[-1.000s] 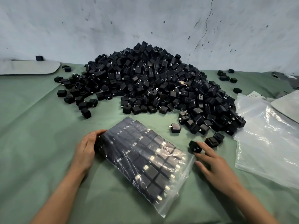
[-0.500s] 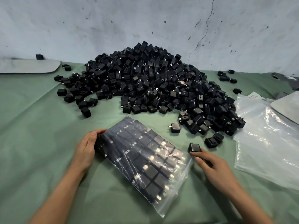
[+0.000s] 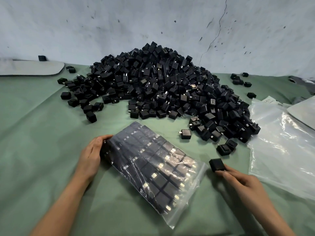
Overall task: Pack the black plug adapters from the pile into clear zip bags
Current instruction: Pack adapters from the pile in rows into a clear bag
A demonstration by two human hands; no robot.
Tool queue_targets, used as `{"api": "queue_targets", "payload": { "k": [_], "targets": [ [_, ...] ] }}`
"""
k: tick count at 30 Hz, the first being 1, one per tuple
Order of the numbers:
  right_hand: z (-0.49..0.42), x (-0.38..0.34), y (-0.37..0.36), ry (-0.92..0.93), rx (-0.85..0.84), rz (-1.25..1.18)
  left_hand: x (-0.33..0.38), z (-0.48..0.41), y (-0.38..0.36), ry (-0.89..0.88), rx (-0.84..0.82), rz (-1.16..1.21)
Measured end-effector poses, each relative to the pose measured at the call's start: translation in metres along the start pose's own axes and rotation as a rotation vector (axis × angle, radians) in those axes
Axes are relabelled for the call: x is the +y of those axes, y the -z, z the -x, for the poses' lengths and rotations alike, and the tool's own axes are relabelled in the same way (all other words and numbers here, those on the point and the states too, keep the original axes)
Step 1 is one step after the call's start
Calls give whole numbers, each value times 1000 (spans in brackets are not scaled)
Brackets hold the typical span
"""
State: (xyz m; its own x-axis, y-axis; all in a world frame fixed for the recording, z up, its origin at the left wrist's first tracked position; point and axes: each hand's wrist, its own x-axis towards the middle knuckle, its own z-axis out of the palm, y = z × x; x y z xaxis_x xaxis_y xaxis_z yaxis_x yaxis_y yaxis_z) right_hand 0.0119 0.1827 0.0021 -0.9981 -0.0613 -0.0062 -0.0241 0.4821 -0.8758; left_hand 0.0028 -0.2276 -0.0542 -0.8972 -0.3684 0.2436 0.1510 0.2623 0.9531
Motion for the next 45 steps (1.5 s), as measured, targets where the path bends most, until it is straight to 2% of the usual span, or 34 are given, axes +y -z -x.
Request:
{"api": "queue_targets", "payload": {
  "k": [5, 10, 16, 21, 26, 37, 45],
  "targets": [
    [37, -6, 7, 17, -203, -119, 0, 0, -1, 5, 15, 29],
    [42, -18, -18, 186, -273, -53, 3, 1, -2, 2, 14, 31],
    [30, -22, -56, 446, -373, 201, 5, 2, -2, -1, 5, 6],
    [23, -14, -66, 460, -467, 563, 4, 1, -1, 0, 4, -1],
    [13, -18, -68, 596, -507, 768, 3, 0, -1, 9, 16, 15],
    [-26, -43, -101, 741, -609, 955, 7, 3, -1, 50, 25, -2],
    [-45, -55, -121, 737, -663, 1006, 12, 5, 0, 64, 38, -36]
  ]
}}
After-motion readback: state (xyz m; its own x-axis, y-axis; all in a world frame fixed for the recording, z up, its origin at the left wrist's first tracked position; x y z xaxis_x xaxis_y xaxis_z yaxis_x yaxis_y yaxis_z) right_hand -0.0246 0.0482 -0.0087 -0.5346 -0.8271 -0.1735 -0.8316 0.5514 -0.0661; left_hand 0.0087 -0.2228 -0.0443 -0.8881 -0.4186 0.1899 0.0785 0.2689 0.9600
